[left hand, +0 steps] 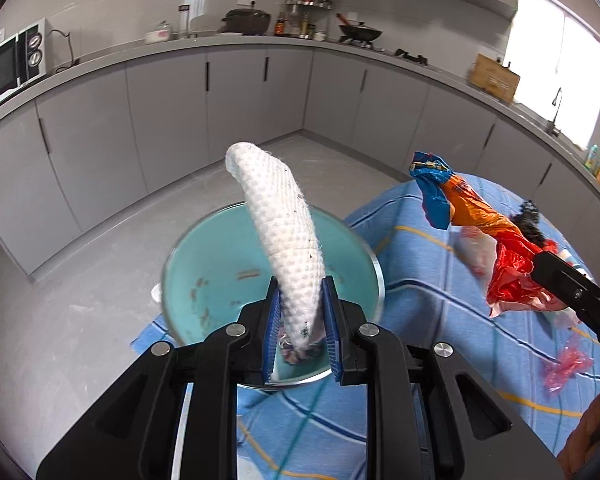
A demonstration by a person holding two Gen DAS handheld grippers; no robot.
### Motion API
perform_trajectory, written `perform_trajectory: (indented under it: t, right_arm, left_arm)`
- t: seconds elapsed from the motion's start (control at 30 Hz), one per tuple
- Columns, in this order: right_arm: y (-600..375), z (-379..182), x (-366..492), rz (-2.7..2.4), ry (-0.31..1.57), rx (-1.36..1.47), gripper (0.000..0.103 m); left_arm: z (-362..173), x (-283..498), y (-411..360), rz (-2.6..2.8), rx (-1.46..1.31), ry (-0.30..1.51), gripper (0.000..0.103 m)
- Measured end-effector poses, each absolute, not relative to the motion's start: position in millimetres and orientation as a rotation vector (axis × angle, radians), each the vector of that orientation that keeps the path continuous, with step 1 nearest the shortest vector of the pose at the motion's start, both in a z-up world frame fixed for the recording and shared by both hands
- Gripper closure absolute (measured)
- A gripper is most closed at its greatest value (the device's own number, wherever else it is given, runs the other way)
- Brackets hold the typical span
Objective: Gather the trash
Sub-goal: 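Carry the wrapper and foam sleeve over the teal bucket and open both tools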
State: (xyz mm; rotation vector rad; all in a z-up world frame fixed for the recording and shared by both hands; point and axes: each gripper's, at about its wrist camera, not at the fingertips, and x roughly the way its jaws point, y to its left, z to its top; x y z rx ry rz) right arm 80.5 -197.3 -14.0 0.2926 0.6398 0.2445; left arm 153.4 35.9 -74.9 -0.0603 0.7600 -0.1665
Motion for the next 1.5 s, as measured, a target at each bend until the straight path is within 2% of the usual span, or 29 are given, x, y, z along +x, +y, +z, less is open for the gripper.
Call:
perform_trajectory:
  t: [0.93,1.07,1.13,1.23,1.27,1.3,1.5]
  right_arm:
    - [-106,-78,160,0.332,0.810,0.214,0.079]
    - [-104,-79,163,0.350,0.804,0.217,0.065]
    - [-106,-80,162,0.345,0.800,0.216,0.064]
    - [-111,-74,158,0.341,0.788,0.225,0.064]
    - [-114,-73,156,0.337,0.781,0.223,0.064]
    - [-117,-70,154,0.329,0.772,0.220,0.064]
    - [-140,-56,138,0.273,0.738,0.244,0.064]
  left_arm:
    - [-140,199,67,-0.115,-0.019,0.939,0.082]
    - [-140,198,70,-0.095,-0.008,0.933,0.081]
    - [-138,196,71,-0.084,0.003,0.930,0.081]
    - [-135,194,73,-0.060,0.011,0.924,0.063]
    - [-134,193,75,-0.048,0.013,0.920,0.053]
    - [-131,192,76,-0.031,0.015,0.913,0.049]
    - [-121,187,80,-0.005,-0.003,0.888,0.048]
